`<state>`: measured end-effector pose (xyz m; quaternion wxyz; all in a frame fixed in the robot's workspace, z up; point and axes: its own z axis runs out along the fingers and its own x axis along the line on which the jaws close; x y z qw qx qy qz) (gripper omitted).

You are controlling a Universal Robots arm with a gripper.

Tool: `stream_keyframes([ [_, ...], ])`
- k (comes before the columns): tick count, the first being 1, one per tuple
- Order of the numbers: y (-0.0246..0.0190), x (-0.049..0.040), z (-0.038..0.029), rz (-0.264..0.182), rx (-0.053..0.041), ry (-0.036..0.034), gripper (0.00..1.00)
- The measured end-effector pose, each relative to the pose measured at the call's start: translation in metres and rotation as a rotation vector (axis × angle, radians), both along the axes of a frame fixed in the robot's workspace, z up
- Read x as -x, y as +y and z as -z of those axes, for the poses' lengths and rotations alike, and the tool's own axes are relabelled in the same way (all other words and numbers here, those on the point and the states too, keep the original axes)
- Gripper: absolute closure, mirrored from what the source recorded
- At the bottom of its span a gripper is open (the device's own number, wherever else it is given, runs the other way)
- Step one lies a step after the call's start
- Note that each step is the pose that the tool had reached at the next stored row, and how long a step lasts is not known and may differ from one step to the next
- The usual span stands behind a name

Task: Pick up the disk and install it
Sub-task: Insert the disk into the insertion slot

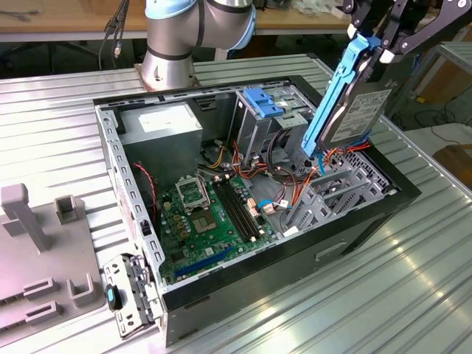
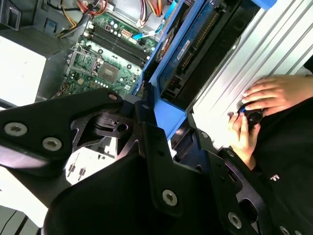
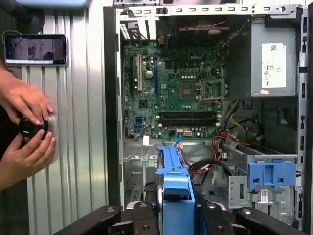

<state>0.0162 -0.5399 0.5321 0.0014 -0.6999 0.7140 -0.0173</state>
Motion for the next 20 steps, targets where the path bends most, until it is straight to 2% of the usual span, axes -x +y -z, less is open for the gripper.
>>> stream_keyframes([
  [5, -0.0002, -0.0112, 0.0055, 0.000, 0.0000, 0.0003, 0.63],
  [6, -0.0003, -0.0139, 0.0064, -0.001, 0.0000, 0.0017, 0.63],
  [8, -0.0003, -0.0205, 0.0089, -0.004, -0.0001, 0.0111, 0.63],
  [9, -0.0005, -0.0243, 0.0117, -0.005, -0.0001, 0.0131, 0.63],
  [16, -0.0029, -0.0295, 0.0218, -0.014, 0.0000, 0.0132, 0.63],
  [18, -0.0039, -0.0309, 0.0276, -0.026, -0.0001, 0.0131, 0.63],
  [20, -0.0056, -0.0330, 0.0306, -0.025, -0.0001, 0.0131, 0.63],
])
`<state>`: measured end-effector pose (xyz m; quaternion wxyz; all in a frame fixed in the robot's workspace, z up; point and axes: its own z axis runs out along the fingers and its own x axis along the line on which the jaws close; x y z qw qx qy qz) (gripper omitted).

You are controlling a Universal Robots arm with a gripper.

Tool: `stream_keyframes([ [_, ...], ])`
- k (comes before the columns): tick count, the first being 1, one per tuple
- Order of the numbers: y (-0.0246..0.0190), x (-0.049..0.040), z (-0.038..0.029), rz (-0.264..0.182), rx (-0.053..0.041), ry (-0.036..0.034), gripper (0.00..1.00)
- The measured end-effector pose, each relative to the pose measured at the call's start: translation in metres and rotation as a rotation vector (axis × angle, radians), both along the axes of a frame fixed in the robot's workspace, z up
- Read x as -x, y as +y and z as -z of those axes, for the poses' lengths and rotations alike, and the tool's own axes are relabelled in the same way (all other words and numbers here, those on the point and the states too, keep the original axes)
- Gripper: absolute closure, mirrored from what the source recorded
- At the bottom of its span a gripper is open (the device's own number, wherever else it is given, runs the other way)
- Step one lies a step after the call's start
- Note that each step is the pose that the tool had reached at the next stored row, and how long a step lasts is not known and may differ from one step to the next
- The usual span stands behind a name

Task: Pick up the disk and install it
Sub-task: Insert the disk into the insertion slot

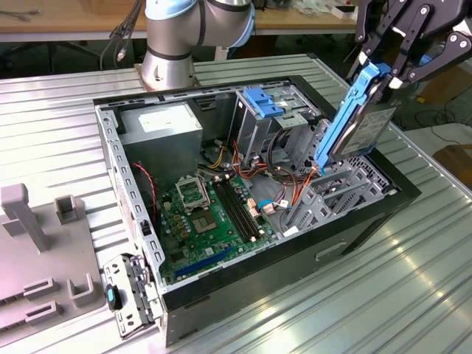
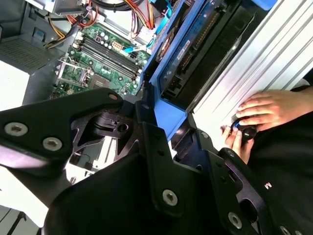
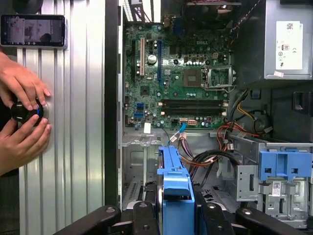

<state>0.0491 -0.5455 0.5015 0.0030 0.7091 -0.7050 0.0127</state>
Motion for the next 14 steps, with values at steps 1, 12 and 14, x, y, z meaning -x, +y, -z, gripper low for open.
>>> stream_keyframes([
  [1, -0.0014, -0.0016, 0.0018, 0.000, 0.0002, 0.0001, 0.63],
  [12, -0.0155, -0.0066, 0.0234, 0.000, 0.0003, 0.0065, 0.63],
  [14, -0.0155, -0.0066, 0.0234, 0.000, 0.0002, 0.0066, 0.63],
])
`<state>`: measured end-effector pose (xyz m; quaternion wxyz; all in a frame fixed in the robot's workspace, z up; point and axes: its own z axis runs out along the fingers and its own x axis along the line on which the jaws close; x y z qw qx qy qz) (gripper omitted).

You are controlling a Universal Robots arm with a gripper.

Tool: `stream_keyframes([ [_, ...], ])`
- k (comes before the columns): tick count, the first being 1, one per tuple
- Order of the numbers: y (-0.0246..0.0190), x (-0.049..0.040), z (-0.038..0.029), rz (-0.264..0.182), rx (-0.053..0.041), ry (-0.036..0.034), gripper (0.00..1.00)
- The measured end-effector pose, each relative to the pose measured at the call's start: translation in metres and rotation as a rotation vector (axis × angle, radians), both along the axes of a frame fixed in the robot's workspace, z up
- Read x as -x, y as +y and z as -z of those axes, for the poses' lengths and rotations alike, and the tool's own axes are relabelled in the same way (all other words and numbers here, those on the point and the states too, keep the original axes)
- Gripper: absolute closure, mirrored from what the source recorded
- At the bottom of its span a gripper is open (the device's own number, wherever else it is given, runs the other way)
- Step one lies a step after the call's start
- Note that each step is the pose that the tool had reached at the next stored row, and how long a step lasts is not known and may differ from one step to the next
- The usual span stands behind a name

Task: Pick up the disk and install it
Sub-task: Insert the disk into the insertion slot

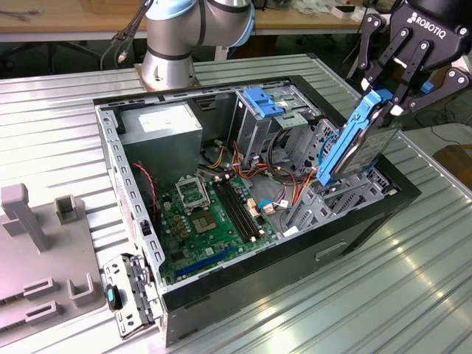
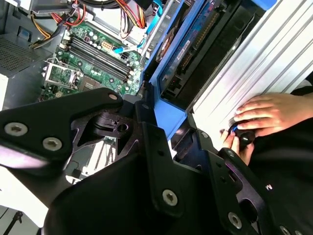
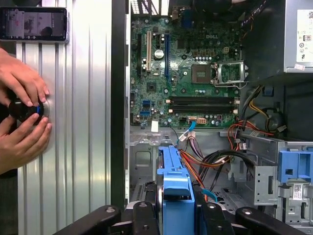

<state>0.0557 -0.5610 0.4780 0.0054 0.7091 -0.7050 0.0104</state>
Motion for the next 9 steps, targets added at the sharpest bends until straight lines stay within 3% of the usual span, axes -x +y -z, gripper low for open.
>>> stream_keyframes([
  [6, 0.0000, 0.0000, 0.0003, 0.000, -0.0001, 0.0005, 0.63],
  [9, 0.0000, -0.0001, 0.0035, 0.000, 0.0000, 0.0005, 0.63],
])
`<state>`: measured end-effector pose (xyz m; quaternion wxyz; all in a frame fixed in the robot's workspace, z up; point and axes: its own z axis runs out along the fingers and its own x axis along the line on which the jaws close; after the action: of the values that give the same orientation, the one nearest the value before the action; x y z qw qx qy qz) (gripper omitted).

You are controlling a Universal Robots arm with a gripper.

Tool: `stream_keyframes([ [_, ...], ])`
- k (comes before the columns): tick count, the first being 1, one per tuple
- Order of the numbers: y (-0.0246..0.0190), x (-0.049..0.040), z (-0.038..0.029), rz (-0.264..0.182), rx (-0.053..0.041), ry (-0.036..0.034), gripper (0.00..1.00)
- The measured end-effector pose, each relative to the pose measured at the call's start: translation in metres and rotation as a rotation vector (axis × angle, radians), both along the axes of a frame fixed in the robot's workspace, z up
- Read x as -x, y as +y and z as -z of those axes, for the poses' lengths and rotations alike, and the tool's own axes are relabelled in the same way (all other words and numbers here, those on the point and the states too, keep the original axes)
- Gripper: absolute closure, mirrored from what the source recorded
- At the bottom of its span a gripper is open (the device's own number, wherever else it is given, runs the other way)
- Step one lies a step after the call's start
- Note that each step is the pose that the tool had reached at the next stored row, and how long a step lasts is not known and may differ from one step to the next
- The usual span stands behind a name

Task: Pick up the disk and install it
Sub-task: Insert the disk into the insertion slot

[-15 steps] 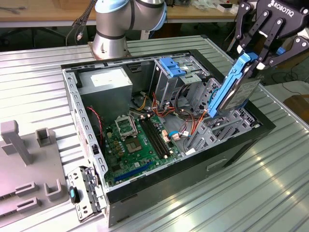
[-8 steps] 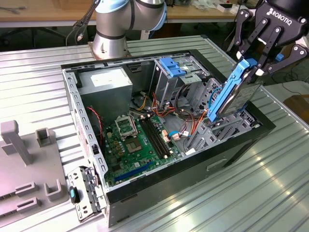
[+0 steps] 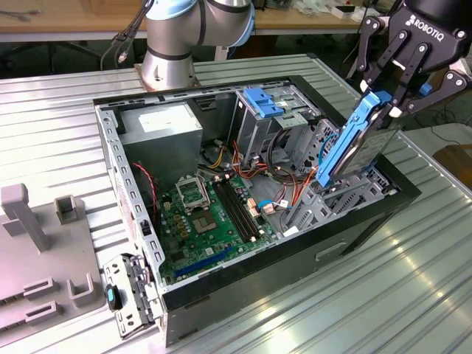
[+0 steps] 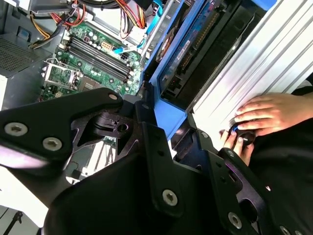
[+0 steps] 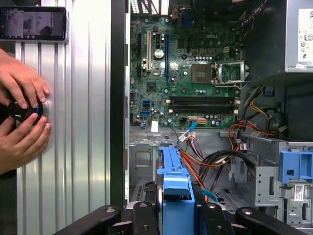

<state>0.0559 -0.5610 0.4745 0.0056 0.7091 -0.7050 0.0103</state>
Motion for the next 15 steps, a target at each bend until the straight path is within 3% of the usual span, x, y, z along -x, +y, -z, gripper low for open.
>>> stream_keyframes([
  [4, 0.0047, -0.0011, 0.0047, 0.000, -0.0001, 0.0000, 0.63],
  [10, 0.0048, -0.0014, 0.0109, 0.036, 0.0001, 0.0000, 0.63],
  [15, 0.0048, -0.0016, 0.0154, 0.035, -0.0001, 0.0005, 0.63],
])
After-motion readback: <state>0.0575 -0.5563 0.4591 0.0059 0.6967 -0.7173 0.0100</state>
